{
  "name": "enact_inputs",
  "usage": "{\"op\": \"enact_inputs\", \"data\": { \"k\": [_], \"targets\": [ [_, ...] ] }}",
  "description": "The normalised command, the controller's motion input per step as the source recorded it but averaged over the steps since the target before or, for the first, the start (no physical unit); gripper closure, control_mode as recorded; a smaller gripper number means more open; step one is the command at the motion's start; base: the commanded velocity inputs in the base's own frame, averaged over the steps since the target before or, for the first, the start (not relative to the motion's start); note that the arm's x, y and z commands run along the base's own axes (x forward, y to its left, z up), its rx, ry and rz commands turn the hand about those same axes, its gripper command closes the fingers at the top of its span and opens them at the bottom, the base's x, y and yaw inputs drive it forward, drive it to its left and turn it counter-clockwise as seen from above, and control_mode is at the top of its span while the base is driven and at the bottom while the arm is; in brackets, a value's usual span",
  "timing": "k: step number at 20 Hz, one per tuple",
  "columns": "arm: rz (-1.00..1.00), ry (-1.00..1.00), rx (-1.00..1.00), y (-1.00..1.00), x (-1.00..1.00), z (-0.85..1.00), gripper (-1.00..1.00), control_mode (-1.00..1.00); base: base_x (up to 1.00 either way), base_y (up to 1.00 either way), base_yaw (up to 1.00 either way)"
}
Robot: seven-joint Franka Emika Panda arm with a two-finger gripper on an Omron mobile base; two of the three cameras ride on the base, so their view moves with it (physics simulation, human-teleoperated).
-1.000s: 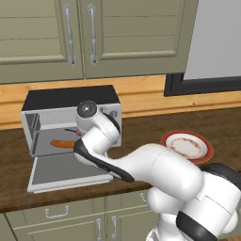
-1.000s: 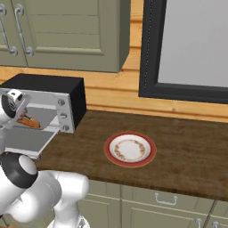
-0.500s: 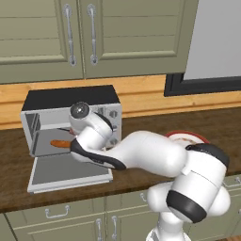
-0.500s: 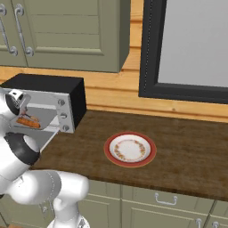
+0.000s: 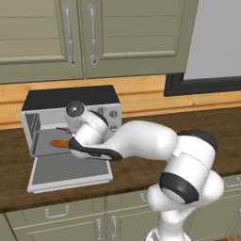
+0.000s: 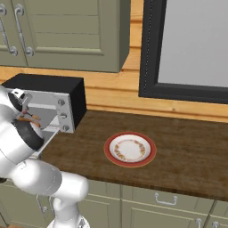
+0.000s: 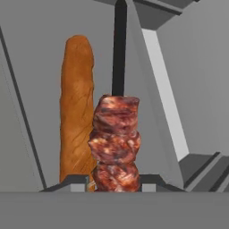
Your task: Pick up the kebab skewer and baguette bread, and place them inside the toaster oven. Close the toaster oven door and start by setting the timer.
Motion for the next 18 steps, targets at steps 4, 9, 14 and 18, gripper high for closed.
{"op": "enact_inputs", "data": {
  "k": [4,9,14,18],
  "targets": [
    [0.03,0.00,0.00,0.00,0.09,-0.24,-1.00,-1.00,0.00,0.00,0.00],
    [0.03,0.00,0.00,0.00,0.06,-0.30,-1.00,-1.00,0.00,0.00,0.00],
    [0.04,0.00,0.00,0.00,0.00,-0.19,-1.00,-1.00,0.00,0.00,0.00],
    [0.04,0.00,0.00,0.00,0.01,-0.11,-1.00,-1.00,0.00,0.00,0.00]
  ]
}}
